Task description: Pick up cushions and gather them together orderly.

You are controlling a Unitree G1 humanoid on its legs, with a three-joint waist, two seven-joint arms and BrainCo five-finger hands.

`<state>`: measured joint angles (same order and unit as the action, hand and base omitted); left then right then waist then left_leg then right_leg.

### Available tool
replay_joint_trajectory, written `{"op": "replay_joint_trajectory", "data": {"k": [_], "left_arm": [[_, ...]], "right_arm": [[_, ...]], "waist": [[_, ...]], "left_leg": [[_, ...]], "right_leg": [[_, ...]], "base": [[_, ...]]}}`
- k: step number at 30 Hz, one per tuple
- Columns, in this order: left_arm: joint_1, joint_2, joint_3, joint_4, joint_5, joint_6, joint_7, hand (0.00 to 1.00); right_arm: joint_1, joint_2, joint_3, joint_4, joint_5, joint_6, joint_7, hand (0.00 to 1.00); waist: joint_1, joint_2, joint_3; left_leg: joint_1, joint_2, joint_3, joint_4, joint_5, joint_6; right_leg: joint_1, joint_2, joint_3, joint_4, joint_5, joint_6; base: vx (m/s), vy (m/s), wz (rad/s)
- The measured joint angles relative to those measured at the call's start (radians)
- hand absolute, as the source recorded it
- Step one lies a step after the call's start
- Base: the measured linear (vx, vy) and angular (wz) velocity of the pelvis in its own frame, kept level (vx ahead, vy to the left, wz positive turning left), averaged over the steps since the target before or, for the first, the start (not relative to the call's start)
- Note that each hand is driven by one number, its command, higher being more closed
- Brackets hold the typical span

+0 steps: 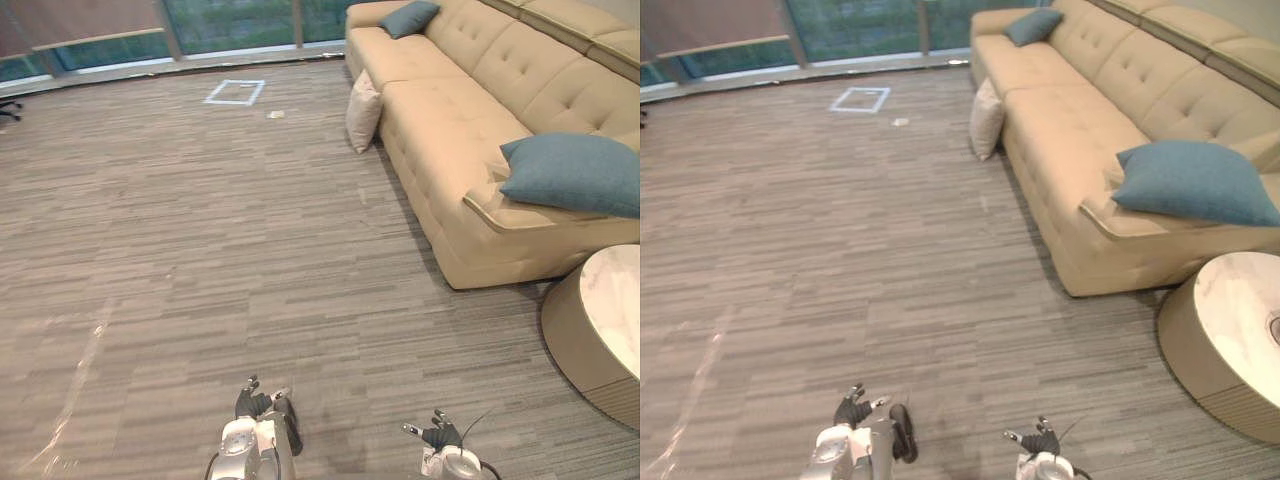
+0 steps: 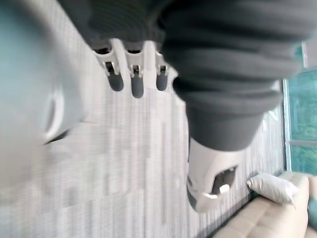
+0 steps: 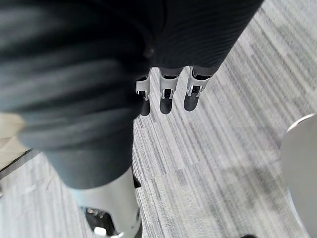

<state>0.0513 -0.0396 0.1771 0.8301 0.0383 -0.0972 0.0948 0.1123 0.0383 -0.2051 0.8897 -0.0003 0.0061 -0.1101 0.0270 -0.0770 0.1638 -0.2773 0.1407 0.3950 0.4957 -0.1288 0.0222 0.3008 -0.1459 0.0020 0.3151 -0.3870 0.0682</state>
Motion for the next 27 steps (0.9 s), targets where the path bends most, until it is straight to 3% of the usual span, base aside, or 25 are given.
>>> {"op": "replay_joint_trajectory", "data": {"k": [1,2,3,4,5,6,7,8,10,11,12,13,14,15,16,17,18,19,20,21,22,23,25,26,27], "left_arm": [[0.0,0.003,0.0,0.004,0.0,0.0,0.0,0.0],[-0.003,0.011,0.0,0.008,0.0,0.0,0.002,0.0],[-0.01,0.019,-0.003,0.021,0.0,0.004,0.006,0.0],[-0.02,0.02,-0.003,0.038,0.0,0.013,0.011,0.0],[-0.018,0.021,-0.018,0.057,0.0,0.022,0.017,0.0],[-0.016,0.019,-0.038,0.071,0.0,0.026,0.017,0.0],[-0.015,0.017,-0.048,0.076,0.0,0.026,0.017,0.0],[-0.014,0.013,-0.072,0.086,0.0,0.026,0.017,0.0],[-0.015,0.012,-0.089,0.088,0.0,0.027,0.017,0.0],[-0.016,0.01,-0.094,0.091,0.0,0.028,0.016,0.0],[-0.014,0.009,-0.096,0.098,-0.001,0.029,0.017,0.0],[-0.013,0.009,-0.097,0.098,0.0,0.028,0.016,0.0],[-0.012,0.005,-0.096,0.109,0.0,0.028,0.016,0.0],[-0.012,-0.011,-0.094,0.12,0.0,0.027,0.01,0.0],[-0.013,-0.011,-0.092,0.119,0.0,0.027,0.01,0.0],[-0.027,-0.02,-0.098,0.122,0.0,0.027,0.01,0.0],[-0.012,-0.017,-0.086,0.121,0.001,0.025,0.011,0.0],[-0.004,-0.017,-0.073,0.119,0.001,0.025,0.012,0.0],[0.006,-0.022,-0.036,0.108,-0.001,0.027,0.011,0.0],[0.01,-0.016,-0.018,0.1,-0.001,0.026,0.012,0.0],[0.028,-0.014,0.047,0.074,-0.005,0.028,0.023,0.0],[0.034,-0.012,0.053,0.058,-0.004,0.027,0.025,0.0],[0.054,0.006,0.071,-0.001,-0.005,0.019,0.033,0.0],[0.056,0.006,0.073,-0.007,-0.004,0.017,0.033,0.0],[0.062,0.005,0.078,-0.02,-0.005,0.015,0.033,0.0]], "right_arm": [[0.006,0.009,-0.006,-0.002,0.0,-0.002,0.001,0.0],[0.003,0.022,-0.021,0.0,-0.001,-0.002,0.002,0.0],[0.006,0.021,-0.025,0.007,-0.003,-0.002,0.006,0.0],[0.002,0.02,-0.027,0.005,-0.001,-0.006,0.007,0.0],[0.001,0.016,-0.027,-0.007,-0.001,-0.017,0.008,0.0],[0.001,0.01,-0.026,-0.016,-0.001,-0.023,0.009,0.0],[0.001,0.005,-0.026,-0.023,-0.002,-0.026,0.01,0.0],[0.005,-0.003,-0.028,-0.045,-0.001,-0.031,0.011,0.0],[0.004,-0.002,-0.041,-0.077,0.0,-0.037,0.011,0.0],[-0.004,0.0,-0.059,-0.09,0.0,-0.037,0.011,0.0],[-0.011,-0.008,-0.059,-0.087,0.0,-0.036,0.011,0.0],[-0.01,-0.01,-0.057,-0.088,0.0,-0.036,0.011,0.0],[-0.013,-0.019,-0.061,-0.087,0.003,-0.036,0.011,0.0],[-0.047,-0.047,-0.064,-0.086,-0.002,-0.029,0.01,0.0],[-0.049,-0.047,-0.065,-0.086,-0.002,-0.029,0.009,0.0],[-0.047,-0.054,-0.059,-0.085,-0.002,-0.022,0.008,0.0],[-0.037,-0.056,-0.056,-0.093,-0.002,-0.024,0.011,0.0],[-0.03,-0.057,-0.041,-0.093,-0.001,-0.023,0.011,0.0],[-0.032,-0.073,-0.005,-0.087,-0.001,-0.013,0.013,0.0],[-0.034,-0.075,0.0,-0.088,-0.008,-0.011,0.013,0.0],[-0.052,-0.073,0.02,-0.077,0.001,-0.006,0.009,0.0],[-0.052,-0.068,0.023,-0.076,0.001,-0.006,0.008,0.0],[-0.04,-0.048,0.039,-0.06,0.002,-0.006,0.003,0.0],[-0.041,-0.047,0.045,-0.059,0.002,-0.006,0.002,0.0],[-0.045,-0.043,0.054,-0.06,0.002,-0.005,0.002,0.0]], "waist": [[0.002,-0.008,-0.005],[0.005,-0.028,-0.002],[0.0,-0.036,0.003],[-0.008,-0.042,0.008],[-0.02,-0.036,0.011],[-0.024,-0.022,0.012],[-0.026,-0.014,0.01],[-0.033,0.002,0.01],[-0.052,0.006,0.013],[-0.063,0.011,0.016],[-0.068,0.016,0.02],[-0.068,0.016,0.02],[-0.073,0.033,0.024],[-0.061,0.08,0.017],[-0.062,0.079,0.019],[-0.089,0.073,0.034],[-0.1,0.084,0.025],[-0.101,0.08,0.021],[-0.083,0.131,0.022],[-0.076,0.145,0.024],[-0.058,0.141,0.044],[-0.053,0.134,0.048],[-0.026,0.095,0.05],[-0.024,0.092,0.049],[-0.02,0.09,0.05]], "left_leg": [[0.008,-0.012,0.004,0.02,-0.033,0.003],[0.053,-0.034,0.009,0.02,-0.08,-0.001],[0.116,-0.066,0.011,0.001,-0.127,-0.003],[0.168,-0.085,0.002,-0.009,-0.159,-0.001],[0.257,-0.106,-0.008,-0.04,-0.203,0.007],[0.314,-0.108,-0.015,-0.068,-0.224,0.003],[0.339,-0.109,-0.021,-0.085,-0.233,0.001],[0.406,-0.109,-0.04,-0.135,-0.248,-0.009],[0.495,-0.108,-0.082,-0.196,-0.265,-0.023],[0.553,-0.096,-0.109,-0.23,-0.28,-0.037],[0.614,-0.087,-0.115,-0.267,-0.284,-0.04],[0.634,-0.087,-0.12,-0.275,-0.284,-0.039],[0.69,-0.075,-0.147,-0.289,-0.287,-0.044],[0.692,-0.044,-0.169,-0.273,-0.222,-0.066],[0.693,-0.045,-0.174,-0.269,-0.211,-0.07],[0.698,-0.05,-0.226,-0.22,-0.113,-0.069],[0.664,-0.038,-0.255,-0.076,-0.03,-0.13],[0.628,-0.025,-0.253,0.014,0.012,-0.156],[0.51,0.05,-0.267,0.289,0.149,-0.22],[0.464,0.077,-0.264,0.389,0.153,-0.219],[0.328,0.146,-0.207,0.637,0.087,-0.178],[0.302,0.151,-0.195,0.662,0.069,-0.168],[0.152,0.165,-0.082,0.584,-0.031,-0.114],[0.128,0.165,-0.059,0.539,-0.045,-0.109],[0.072,0.146,-0.013,0.396,-0.07,-0.096]], "right_leg": [[-0.022,-0.006,0.027,0.064,0.025,0.009],[-0.083,-0.017,0.07,0.256,0.082,0.04],[-0.206,-0.029,0.105,0.532,0.223,0.122],[-0.274,-0.029,0.111,0.701,0.251,0.156],[-0.36,-0.028,0.085,0.847,0.226,0.128],[-0.423,-0.025,0.05,0.89,0.2,0.091],[-0.457,-0.022,0.026,0.897,0.19,0.079],[-0.545,-0.013,-0.025,0.873,0.169,0.057],[-0.658,0.005,-0.072,0.766,0.14,0.041],[-0.717,0.022,-0.094,0.616,0.142,0.029],[-0.737,0.042,-0.111,0.398,0.178,-0.012],[-0.732,0.046,-0.111,0.32,0.202,-0.018],[-0.725,0.067,-0.104,0.262,0.344,-0.102],[-0.722,0.065,-0.13,0.344,0.271,-0.124],[-0.723,0.058,-0.129,0.356,0.261,-0.125],[-0.725,0.003,-0.15,0.482,0.219,-0.14],[-0.674,0.006,-0.172,0.449,0.169,-0.113],[-0.63,0.011,-0.178,0.411,0.114,-0.123],[-0.548,0.066,-0.179,0.358,0.075,-0.128],[-0.521,0.085,-0.176,0.339,0.067,-0.137],[-0.411,0.118,-0.163,0.277,0.04,-0.174],[-0.381,0.121,-0.158,0.258,0.036,-0.175],[-0.199,0.119,-0.128,0.089,0.043,-0.151],[-0.171,0.116,-0.123,0.061,0.044,-0.148],[-0.104,0.108,-0.108,-0.002,0.043,-0.136]], "base": [[0.68,0.348,-0.06],[0.77,0.371,0.02],[0.74,0.299,0.12],[0.74,0.213,0.27],[0.63,0.145,0.27],[0.49,0.091,0.21],[0.48,0.071,0.26],[0.6,0.058,0.54],[0.68,0.0,0.68],[0.88,-0.125,0.64],[0.73,-0.117,0.62],[0.77,-0.164,0.65],[0.82,-0.143,0.51],[0.96,-0.185,0.46],[0.9,-0.206,0.58],[0.67,-0.239,0.87],[0.65,-0.28,0.9],[0.63,-0.281,0.32],[0.52,-0.195,-0.15],[0.75,-0.134,-0.61],[0.59,-0.05,-0.55],[0.66,-0.058,-0.6],[0.52,-0.026,-0.4],[0.56,0.039,-0.4],[0.47,0.066,-0.29]]}}
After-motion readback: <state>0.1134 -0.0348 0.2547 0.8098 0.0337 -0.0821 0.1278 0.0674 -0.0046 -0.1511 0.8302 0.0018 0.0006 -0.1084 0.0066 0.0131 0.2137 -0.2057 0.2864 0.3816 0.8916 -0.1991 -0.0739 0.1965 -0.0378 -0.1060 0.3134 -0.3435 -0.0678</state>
